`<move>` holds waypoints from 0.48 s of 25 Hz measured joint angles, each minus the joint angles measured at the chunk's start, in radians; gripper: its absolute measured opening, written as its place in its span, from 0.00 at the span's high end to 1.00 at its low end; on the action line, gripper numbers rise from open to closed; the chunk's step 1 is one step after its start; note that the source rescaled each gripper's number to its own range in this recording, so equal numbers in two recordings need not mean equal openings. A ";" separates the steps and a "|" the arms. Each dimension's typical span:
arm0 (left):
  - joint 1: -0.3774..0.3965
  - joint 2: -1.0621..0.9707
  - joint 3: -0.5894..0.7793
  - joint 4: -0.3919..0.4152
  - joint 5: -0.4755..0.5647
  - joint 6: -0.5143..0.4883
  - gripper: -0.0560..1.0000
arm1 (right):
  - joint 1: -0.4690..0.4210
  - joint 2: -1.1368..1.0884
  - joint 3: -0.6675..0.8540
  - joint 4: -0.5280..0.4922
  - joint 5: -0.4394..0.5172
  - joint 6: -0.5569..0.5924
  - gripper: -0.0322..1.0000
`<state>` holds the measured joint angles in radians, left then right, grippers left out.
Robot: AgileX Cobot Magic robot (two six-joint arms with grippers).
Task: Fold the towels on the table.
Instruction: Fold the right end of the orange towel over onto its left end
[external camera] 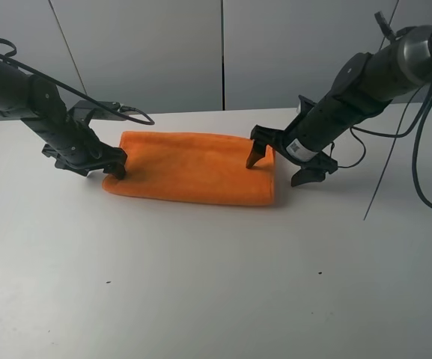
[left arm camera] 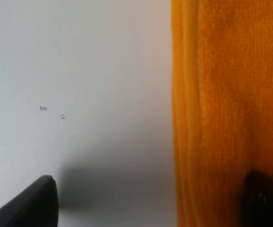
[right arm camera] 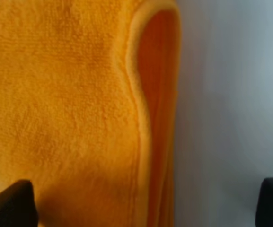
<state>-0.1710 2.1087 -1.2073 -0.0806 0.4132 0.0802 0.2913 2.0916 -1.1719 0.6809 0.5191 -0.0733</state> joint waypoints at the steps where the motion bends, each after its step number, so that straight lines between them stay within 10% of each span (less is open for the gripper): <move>1: 0.000 0.000 0.000 0.000 0.000 0.000 0.00 | 0.000 0.000 0.000 0.010 0.000 0.000 0.00; 12: 0.000 0.002 -0.002 -0.002 0.000 0.000 0.00 | 0.031 0.011 0.000 0.123 -0.037 -0.069 0.00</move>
<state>-0.1710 2.1109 -1.2089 -0.0831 0.4132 0.0802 0.3225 2.1025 -1.1719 0.8043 0.4825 -0.1421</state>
